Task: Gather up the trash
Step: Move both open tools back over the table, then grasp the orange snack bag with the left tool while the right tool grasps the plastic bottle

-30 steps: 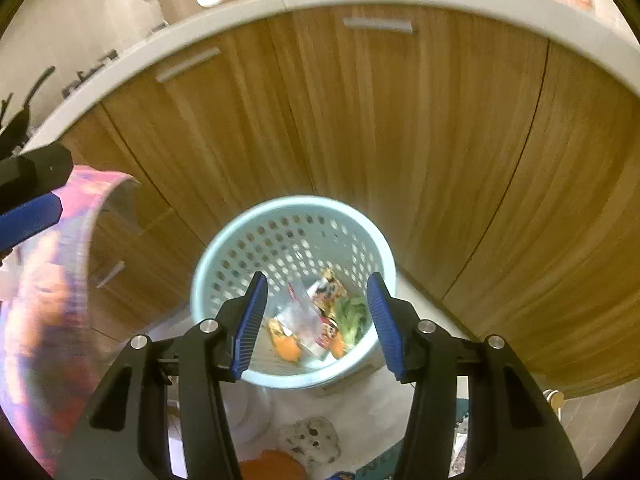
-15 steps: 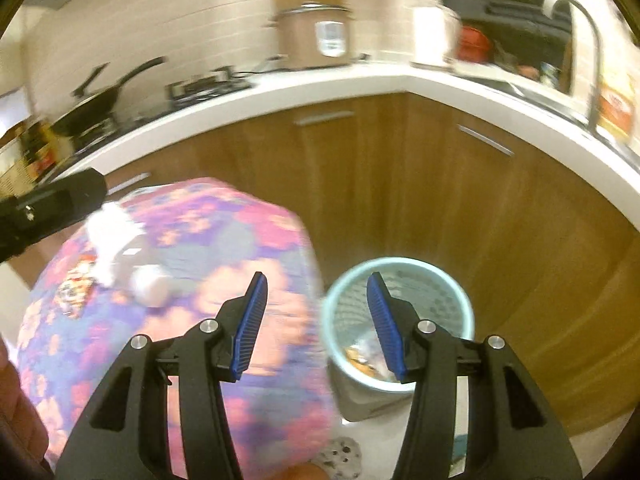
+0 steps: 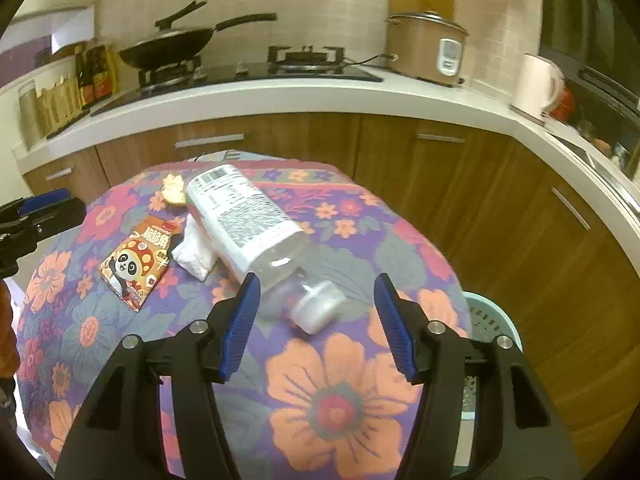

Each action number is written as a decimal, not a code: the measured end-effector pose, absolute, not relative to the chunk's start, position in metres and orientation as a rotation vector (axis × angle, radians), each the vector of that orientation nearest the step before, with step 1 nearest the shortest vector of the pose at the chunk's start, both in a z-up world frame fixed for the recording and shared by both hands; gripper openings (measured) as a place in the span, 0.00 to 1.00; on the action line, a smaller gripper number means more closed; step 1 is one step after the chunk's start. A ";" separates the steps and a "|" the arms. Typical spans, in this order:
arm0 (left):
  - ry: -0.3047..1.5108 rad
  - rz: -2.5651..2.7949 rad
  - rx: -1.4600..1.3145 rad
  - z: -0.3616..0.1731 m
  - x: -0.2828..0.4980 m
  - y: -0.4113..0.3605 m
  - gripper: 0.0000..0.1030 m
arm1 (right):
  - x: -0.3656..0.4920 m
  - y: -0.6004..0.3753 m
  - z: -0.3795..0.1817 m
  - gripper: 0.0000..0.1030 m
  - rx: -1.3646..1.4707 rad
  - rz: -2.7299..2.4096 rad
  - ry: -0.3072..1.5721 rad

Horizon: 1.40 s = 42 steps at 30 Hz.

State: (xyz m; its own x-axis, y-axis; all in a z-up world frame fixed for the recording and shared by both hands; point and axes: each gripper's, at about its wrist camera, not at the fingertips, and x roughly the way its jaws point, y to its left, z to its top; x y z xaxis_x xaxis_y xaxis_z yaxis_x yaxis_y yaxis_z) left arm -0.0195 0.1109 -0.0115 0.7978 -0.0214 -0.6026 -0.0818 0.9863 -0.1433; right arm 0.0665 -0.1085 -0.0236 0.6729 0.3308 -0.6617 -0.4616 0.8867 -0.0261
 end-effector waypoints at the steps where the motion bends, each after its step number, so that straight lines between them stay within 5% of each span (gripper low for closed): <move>1: 0.667 0.038 -0.185 -0.019 -0.020 0.126 0.76 | 0.069 -0.105 -0.024 0.54 -0.206 0.451 0.705; 13: 0.862 -0.047 -0.298 -0.070 0.017 0.165 0.76 | 0.103 -0.078 -0.024 0.69 -0.265 0.596 0.704; 18: 0.906 -0.055 -0.285 -0.081 0.033 0.155 0.60 | 0.116 -0.077 -0.025 0.75 -0.277 0.655 0.724; 20: 0.937 -0.050 -0.247 -0.086 0.039 0.148 0.41 | 0.121 -0.075 -0.026 0.76 -0.284 0.672 0.736; 42: 0.892 -0.051 -0.176 -0.082 0.023 0.140 0.13 | 0.152 -0.054 -0.046 0.84 -0.347 0.787 0.873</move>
